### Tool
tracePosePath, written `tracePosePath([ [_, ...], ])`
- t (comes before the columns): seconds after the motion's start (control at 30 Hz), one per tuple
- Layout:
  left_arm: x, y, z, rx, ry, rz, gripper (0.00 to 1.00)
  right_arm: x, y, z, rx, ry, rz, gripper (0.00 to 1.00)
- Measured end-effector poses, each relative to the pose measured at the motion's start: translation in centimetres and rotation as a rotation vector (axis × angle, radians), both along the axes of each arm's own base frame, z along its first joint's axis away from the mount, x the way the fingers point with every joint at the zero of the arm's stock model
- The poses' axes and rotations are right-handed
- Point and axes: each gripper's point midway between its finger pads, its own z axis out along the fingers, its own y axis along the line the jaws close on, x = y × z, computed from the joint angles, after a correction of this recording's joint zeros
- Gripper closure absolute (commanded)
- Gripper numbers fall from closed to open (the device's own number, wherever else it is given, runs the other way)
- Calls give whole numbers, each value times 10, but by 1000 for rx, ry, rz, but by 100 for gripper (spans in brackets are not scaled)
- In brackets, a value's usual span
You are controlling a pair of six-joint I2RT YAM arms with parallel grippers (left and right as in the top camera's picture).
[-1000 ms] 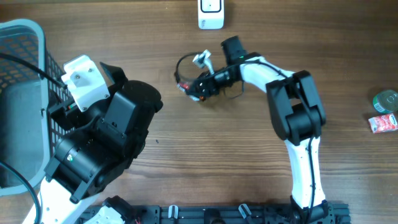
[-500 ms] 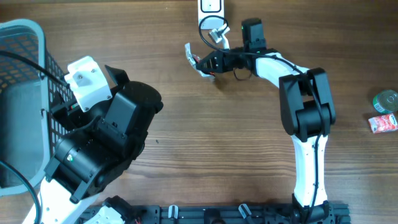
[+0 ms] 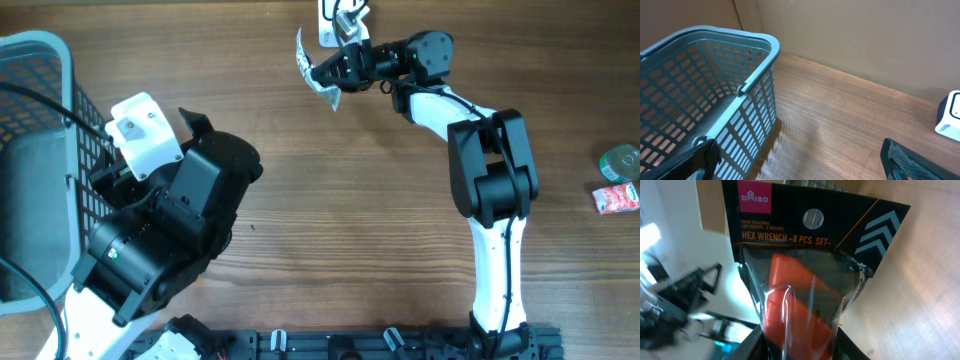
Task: Scan the item barcode
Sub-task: 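Raise the hex wrench package with the right gripper toward the scanner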
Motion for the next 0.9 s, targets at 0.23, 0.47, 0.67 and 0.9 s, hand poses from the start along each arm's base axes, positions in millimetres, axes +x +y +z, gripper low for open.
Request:
tracePosePath([
  [0.23, -1, -2, -4, -7, 20, -13, 0, 8, 1, -11, -74, 312, -10, 75],
  [0.47, -2, -1, -6, 0, 35, -15, 0, 9, -1, -10, -81, 344, -14, 75],
  [0.67, -3, -1, -7, -11, 33, -12, 0, 13, -2, -25, -136, 544, -10, 76],
  [0.9, -4, 0, -9, -28, 29, 1, 0, 13, -2, -27, -141, 561, -10, 78],
])
